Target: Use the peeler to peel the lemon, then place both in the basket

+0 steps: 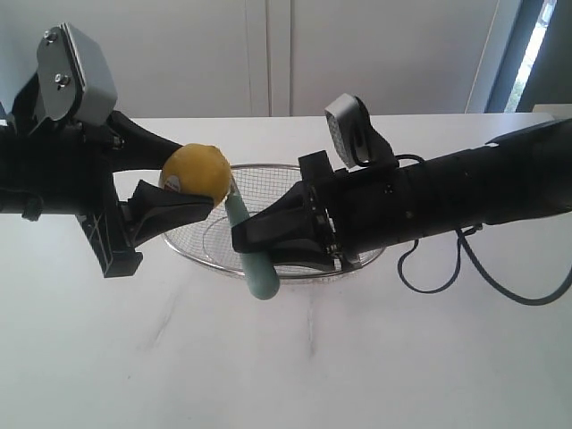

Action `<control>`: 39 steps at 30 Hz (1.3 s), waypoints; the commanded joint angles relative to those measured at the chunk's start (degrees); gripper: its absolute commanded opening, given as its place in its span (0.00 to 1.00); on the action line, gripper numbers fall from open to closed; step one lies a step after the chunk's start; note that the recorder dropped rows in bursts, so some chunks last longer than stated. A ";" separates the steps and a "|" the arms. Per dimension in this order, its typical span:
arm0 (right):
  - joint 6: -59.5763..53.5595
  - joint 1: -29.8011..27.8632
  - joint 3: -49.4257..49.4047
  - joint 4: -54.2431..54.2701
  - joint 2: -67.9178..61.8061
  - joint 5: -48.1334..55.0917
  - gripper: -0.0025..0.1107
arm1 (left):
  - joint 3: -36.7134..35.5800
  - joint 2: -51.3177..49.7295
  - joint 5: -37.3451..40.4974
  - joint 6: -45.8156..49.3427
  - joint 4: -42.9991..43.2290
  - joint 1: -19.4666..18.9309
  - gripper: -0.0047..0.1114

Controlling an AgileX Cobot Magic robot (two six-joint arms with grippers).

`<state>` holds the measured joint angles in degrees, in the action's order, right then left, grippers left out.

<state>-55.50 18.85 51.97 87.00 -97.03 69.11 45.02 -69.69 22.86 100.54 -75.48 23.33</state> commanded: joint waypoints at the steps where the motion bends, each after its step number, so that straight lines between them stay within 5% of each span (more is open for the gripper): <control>1: -0.78 0.00 -0.07 0.61 1.06 0.85 0.02 | -0.23 0.31 0.53 0.10 -1.52 0.23 0.04; 23: -1.54 -2.42 -0.07 -0.64 14.38 0.85 0.02 | -0.23 0.31 -0.37 0.10 -1.52 0.23 0.04; 39: 1.82 -10.00 -0.19 -10.10 15.49 -3.11 0.02 | -0.23 0.31 -0.80 0.10 -1.52 0.23 0.04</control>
<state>-54.50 9.24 51.89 78.24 -80.16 67.48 45.02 -69.69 21.42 100.54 -75.48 23.33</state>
